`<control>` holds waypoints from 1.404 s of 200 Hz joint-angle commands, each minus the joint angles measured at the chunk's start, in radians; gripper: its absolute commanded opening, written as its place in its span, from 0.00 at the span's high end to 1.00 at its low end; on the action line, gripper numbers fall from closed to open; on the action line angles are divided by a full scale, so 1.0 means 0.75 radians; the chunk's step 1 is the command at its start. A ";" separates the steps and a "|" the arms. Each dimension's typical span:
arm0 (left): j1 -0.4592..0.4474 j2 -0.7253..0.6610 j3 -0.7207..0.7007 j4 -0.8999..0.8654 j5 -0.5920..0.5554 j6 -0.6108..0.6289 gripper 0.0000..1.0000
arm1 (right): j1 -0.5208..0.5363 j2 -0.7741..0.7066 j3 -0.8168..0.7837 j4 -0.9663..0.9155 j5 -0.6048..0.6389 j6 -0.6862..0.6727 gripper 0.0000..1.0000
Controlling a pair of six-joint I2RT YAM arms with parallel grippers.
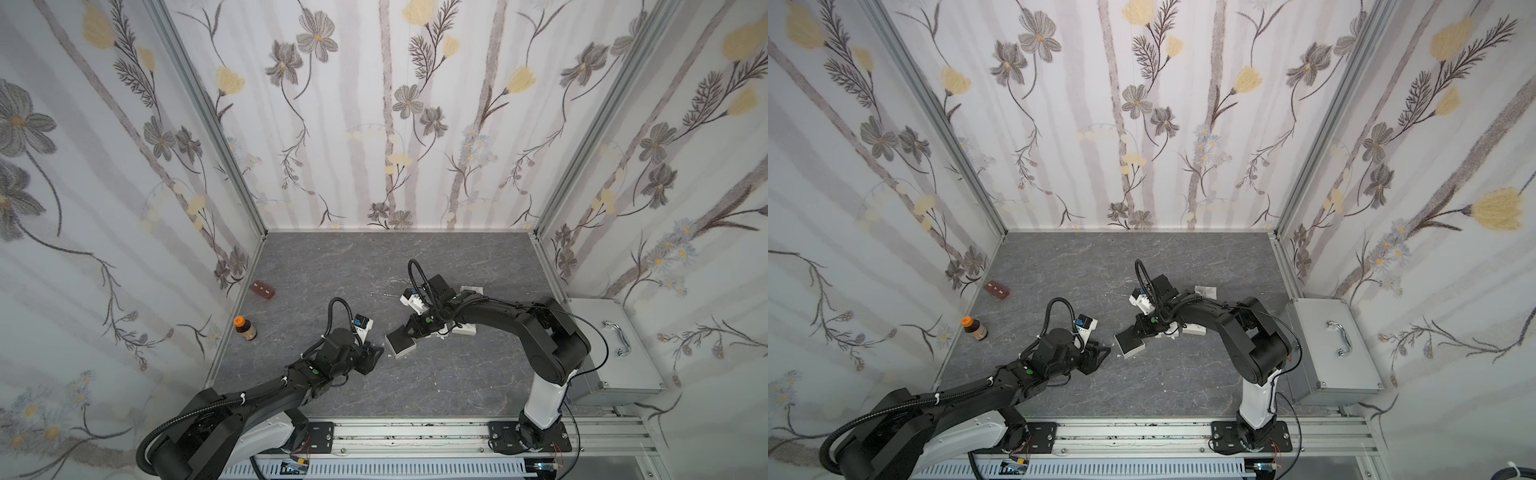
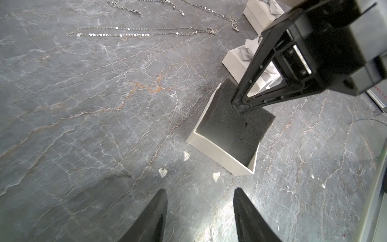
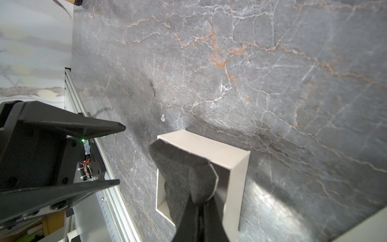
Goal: Take the necklace out of the lift-off lid jewelry box
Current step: Place the inner lining in the jewelry box.
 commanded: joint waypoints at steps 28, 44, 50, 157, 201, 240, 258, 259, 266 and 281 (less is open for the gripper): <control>-0.027 0.111 0.032 0.159 -0.054 -0.015 0.46 | 0.037 0.026 0.045 -0.053 0.150 0.008 1.00; -0.033 0.127 0.035 0.177 -0.072 -0.014 0.44 | 0.064 0.034 0.073 -0.083 0.229 0.006 0.96; -0.033 0.129 0.036 0.181 -0.074 -0.014 0.44 | 0.073 0.034 0.083 -0.090 0.252 0.005 0.94; -0.037 0.126 0.035 0.176 -0.123 -0.012 0.41 | 0.191 -0.125 0.161 -0.272 0.702 -0.008 0.58; -0.037 0.171 0.054 0.207 -0.177 -0.008 0.33 | 0.192 -0.101 0.156 -0.264 0.700 -0.010 0.58; -0.037 0.264 0.121 0.234 -0.163 0.040 0.33 | 0.191 -0.115 0.115 -0.196 0.600 -0.047 0.60; -0.033 0.300 0.153 0.247 -0.119 0.079 0.36 | 0.192 -0.118 0.088 -0.150 0.521 -0.060 0.61; -0.033 0.302 0.155 0.247 -0.117 0.082 0.36 | 0.193 -0.119 0.086 -0.149 0.517 -0.061 0.61; -0.029 0.318 0.171 0.243 -0.090 0.099 0.37 | 0.193 -0.125 0.074 -0.133 0.497 -0.065 0.61; -0.023 0.362 0.201 0.228 -0.071 0.126 0.41 | 0.192 -0.141 0.047 -0.099 0.466 -0.075 0.61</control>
